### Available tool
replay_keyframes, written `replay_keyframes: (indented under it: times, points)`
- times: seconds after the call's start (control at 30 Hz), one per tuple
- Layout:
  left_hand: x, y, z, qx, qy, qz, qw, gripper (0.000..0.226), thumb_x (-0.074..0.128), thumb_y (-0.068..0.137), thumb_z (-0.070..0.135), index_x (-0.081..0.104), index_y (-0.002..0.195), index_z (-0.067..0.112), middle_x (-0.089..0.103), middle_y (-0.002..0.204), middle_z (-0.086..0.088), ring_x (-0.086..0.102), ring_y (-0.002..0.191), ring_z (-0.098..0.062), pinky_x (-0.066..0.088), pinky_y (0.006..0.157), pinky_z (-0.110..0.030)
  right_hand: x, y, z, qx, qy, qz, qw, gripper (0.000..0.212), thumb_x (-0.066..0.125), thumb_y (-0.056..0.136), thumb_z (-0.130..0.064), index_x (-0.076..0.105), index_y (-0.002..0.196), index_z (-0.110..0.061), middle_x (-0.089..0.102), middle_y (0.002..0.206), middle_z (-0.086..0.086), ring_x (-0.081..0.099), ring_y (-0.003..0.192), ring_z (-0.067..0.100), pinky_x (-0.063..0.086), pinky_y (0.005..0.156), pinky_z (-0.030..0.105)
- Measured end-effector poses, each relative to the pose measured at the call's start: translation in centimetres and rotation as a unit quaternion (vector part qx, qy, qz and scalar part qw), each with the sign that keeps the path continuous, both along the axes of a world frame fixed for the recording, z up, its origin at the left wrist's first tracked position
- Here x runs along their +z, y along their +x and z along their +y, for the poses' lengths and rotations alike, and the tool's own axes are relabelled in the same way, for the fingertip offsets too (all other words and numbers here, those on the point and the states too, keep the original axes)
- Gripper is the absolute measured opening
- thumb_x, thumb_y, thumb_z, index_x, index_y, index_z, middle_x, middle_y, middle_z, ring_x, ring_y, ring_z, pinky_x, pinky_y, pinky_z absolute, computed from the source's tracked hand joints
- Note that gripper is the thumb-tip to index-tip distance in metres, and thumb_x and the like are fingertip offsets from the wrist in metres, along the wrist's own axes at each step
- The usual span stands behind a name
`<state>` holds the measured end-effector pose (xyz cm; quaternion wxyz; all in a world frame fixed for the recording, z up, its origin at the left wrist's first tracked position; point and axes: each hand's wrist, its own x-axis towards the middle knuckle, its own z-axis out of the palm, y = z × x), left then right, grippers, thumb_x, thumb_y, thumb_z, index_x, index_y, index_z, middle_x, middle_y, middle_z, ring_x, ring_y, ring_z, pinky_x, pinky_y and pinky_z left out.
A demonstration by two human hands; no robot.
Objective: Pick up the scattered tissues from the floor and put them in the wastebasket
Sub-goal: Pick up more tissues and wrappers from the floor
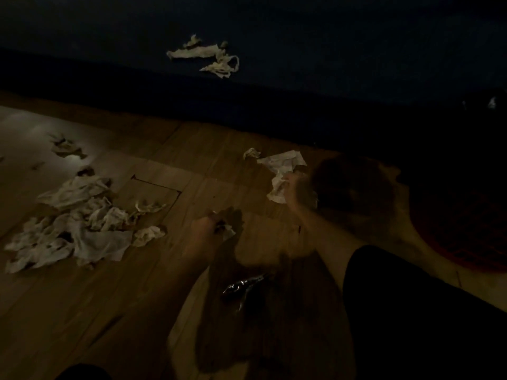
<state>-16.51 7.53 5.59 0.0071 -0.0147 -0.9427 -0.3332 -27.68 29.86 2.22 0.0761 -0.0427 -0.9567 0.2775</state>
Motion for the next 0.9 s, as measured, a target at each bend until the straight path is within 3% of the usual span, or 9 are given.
replay_keyframes:
  times: [0.13,0.2,0.37,0.43,0.5,0.57,0.73,0.8,0.9]
  points:
    - [0.9,-1.4,0.9,-0.025,-0.004,0.011,1.0,0.034,0.063,0.069,0.035,0.069,0.091,0.01,0.071,0.097,-0.014,0.067,0.089,-0.031,0.044,0.07,-0.025,-1.5,-3.0,-0.3,0.052,0.031,-0.095,0.994,0.032,0.049,0.093,-0.015,0.053,0.124,-0.008,0.051,0.131,0.018,0.045,0.124,0.037,0.041,0.102,0.044]
    - [1.3,-1.4,1.2,-0.019,-0.005,-0.006,1.0,0.052,0.05,0.063,0.048,0.069,0.091,0.009,0.07,0.099,-0.015,0.067,0.089,-0.031,0.045,0.071,-0.026,-3.0,-1.6,-0.7,0.058,0.094,-0.073,0.991,0.032,0.047,0.091,-0.006,0.053,0.122,-0.01,0.05,0.132,0.015,0.044,0.124,0.034,0.042,0.102,0.045]
    - [-0.4,0.4,2.0,-0.037,0.011,-0.092,0.995,0.026,0.059,0.081,0.025,0.065,0.1,0.009,0.064,0.111,-0.016,0.064,0.098,-0.032,0.05,0.076,-0.03,-5.2,2.3,-1.3,0.066,0.141,-0.016,0.988,0.028,0.047,0.088,-0.005,0.058,0.112,-0.015,0.054,0.126,0.011,0.046,0.121,0.031,0.047,0.095,0.045]
    - [-1.8,2.6,2.7,-0.104,0.03,-0.139,0.984,0.028,0.05,0.089,0.026,0.058,0.114,0.016,0.055,0.126,-0.014,0.057,0.11,-0.029,0.05,0.083,-0.03,-5.4,3.5,-1.3,0.052,0.103,-0.029,0.993,0.029,0.049,0.087,-0.002,0.061,0.111,-0.014,0.055,0.126,0.012,0.044,0.124,0.032,0.044,0.098,0.046]
    - [-3.0,4.5,3.3,-0.153,-0.043,-0.149,0.976,0.041,0.047,0.089,0.034,0.047,0.129,0.022,0.038,0.145,-0.012,0.036,0.132,-0.031,0.035,0.108,-0.042,-4.9,4.2,-1.3,0.025,0.004,-0.041,0.999,0.028,0.05,0.087,0.0,0.064,0.109,-0.012,0.06,0.122,0.013,0.052,0.117,0.03,0.046,0.094,0.037]
    - [-2.9,4.9,3.2,-0.136,-0.067,-0.142,0.978,0.043,0.045,0.094,0.021,0.041,0.136,0.017,0.029,0.151,-0.016,0.025,0.14,-0.034,0.022,0.117,-0.046,-3.9,4.2,-1.3,0.019,-0.102,-0.073,0.992,0.023,0.052,0.088,-0.001,0.065,0.106,-0.008,0.064,0.116,0.015,0.059,0.111,0.028,0.047,0.087,0.03]
    - [0.2,1.5,2.7,-0.156,-0.103,-0.081,0.979,0.034,0.053,0.09,0.014,0.052,0.123,0.008,0.052,0.13,-0.017,0.05,0.119,-0.028,0.041,0.102,-0.039,1.7,1.6,0.4,0.014,-0.143,-0.053,0.988,0.022,0.057,0.087,0.001,0.063,0.108,0.004,0.064,0.113,0.02,0.06,0.107,0.028,0.049,0.083,0.032]
    - [2.2,-0.4,3.1,-0.158,-0.108,-0.076,0.979,0.03,0.056,0.088,0.017,0.056,0.117,0.008,0.056,0.12,-0.009,0.052,0.101,-0.014,0.039,0.084,-0.024,3.6,-0.1,1.6,0.013,-0.169,-0.044,0.985,0.022,0.054,0.088,0.003,0.062,0.107,0.007,0.06,0.116,0.018,0.056,0.102,0.02,0.047,0.073,0.017]
    - [5.4,-4.0,2.8,-0.136,-0.152,-0.033,0.978,0.022,0.059,0.083,0.013,0.062,0.105,0.007,0.063,0.107,-0.014,0.058,0.098,-0.025,0.035,0.073,-0.024,4.5,-3.0,2.0,0.016,-0.152,-0.045,0.987,0.024,0.05,0.089,0.001,0.064,0.108,0.002,0.059,0.121,0.015,0.054,0.11,0.02,0.043,0.085,0.018]
